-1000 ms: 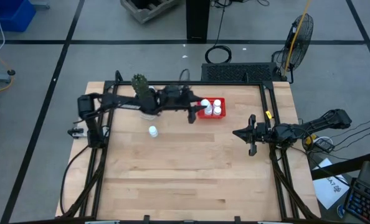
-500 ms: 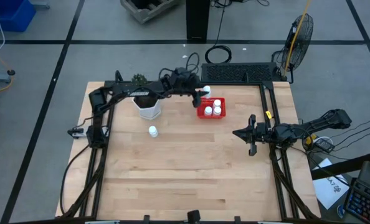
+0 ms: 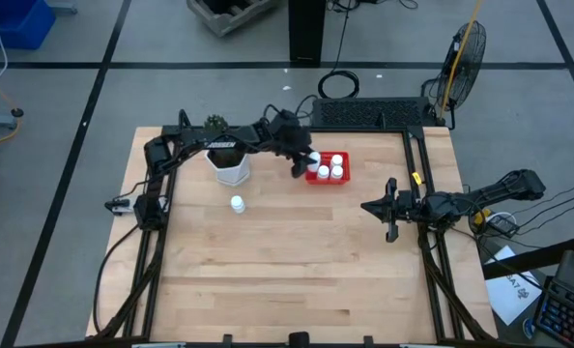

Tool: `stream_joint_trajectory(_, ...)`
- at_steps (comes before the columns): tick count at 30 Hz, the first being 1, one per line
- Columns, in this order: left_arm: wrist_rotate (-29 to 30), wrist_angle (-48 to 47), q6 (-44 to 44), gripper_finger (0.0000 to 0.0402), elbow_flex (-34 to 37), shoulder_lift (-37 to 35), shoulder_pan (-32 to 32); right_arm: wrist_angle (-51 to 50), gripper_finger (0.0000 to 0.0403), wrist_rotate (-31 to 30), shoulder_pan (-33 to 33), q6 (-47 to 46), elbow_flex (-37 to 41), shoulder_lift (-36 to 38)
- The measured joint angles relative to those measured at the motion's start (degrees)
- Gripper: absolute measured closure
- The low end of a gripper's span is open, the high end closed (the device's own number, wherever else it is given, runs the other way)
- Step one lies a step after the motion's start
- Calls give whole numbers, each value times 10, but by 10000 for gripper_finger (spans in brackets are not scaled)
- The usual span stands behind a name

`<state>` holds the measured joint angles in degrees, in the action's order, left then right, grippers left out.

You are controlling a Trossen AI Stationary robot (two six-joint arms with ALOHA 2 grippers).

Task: Pick and place pill bottles into a basket
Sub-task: Put the white pill bottle into the red bin

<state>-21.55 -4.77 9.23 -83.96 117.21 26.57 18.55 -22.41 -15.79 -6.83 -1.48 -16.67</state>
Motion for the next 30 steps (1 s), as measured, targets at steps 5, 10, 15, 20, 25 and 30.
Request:
stream_joint_trajectory(5,-1,-47,37,223,0,0,3,0,399,0,0,0,0,0)
stream_joint_trajectory(10,0,-40,45,239,0,0,3,0,399,0,0,0,0,0)
stream_joint_trajectory(15,0,-26,48,228,0,0,3,0,399,0,0,0,0,0)
stream_joint_trajectory(20,0,-4,42,226,0,0,3,0,399,0,0,0,0,0)
stream_joint_trajectory(25,-3,33,37,240,0,7,6,0,399,0,0,0,0,0)
stream_joint_trajectory(30,-15,43,25,228,1,16,12,0,399,0,0,0,0,0)
